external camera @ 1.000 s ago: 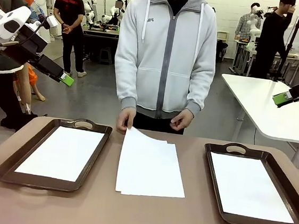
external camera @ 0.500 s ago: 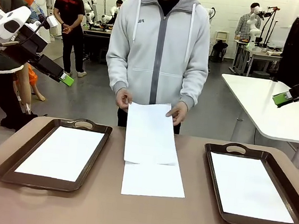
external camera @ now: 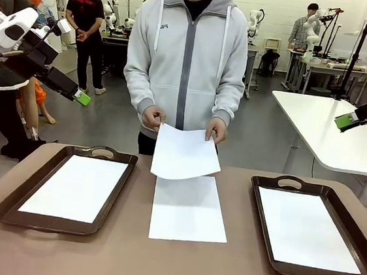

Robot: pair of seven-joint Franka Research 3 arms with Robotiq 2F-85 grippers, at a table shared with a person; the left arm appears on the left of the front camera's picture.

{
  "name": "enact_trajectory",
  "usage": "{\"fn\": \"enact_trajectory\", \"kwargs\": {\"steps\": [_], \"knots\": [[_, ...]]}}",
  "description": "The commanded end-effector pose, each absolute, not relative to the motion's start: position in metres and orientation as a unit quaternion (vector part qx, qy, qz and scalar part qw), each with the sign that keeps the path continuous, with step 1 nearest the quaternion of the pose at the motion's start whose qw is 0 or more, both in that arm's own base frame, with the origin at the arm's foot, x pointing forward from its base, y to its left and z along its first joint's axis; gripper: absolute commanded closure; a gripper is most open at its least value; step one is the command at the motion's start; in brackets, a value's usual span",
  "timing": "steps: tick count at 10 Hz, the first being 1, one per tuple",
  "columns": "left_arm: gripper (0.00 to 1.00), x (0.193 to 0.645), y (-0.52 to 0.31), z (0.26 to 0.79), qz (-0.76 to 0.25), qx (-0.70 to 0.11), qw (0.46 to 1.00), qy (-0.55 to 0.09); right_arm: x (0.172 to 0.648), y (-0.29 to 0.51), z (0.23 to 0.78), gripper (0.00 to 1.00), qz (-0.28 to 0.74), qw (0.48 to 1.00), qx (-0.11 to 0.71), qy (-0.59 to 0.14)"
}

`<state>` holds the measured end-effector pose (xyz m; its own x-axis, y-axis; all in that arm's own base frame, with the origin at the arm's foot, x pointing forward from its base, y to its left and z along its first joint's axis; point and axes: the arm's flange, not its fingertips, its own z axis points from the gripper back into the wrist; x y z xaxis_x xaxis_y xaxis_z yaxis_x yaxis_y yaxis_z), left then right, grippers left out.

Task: Sort the A4 documents.
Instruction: Receive the A4 Paper.

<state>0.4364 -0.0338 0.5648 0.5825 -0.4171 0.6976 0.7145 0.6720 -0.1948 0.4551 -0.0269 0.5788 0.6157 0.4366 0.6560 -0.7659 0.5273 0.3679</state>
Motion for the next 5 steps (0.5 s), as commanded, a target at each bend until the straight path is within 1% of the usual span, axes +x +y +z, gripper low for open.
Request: {"fn": "enact_trajectory", "kwargs": {"steps": [1,5], "knots": [[0.0,0.4361,-0.034,0.5649,-0.33,-0.235,0.858,-0.316,0.4543,-0.0267,0.579,0.0,0.359,0.837,0.328,-0.252],[0.0,0.4361,-0.034,0.5649,-0.33,-0.235,0.858,-0.316,0.4543,-0.0267,0.579,0.0,0.359,0.837,0.328,-0.252]]}}
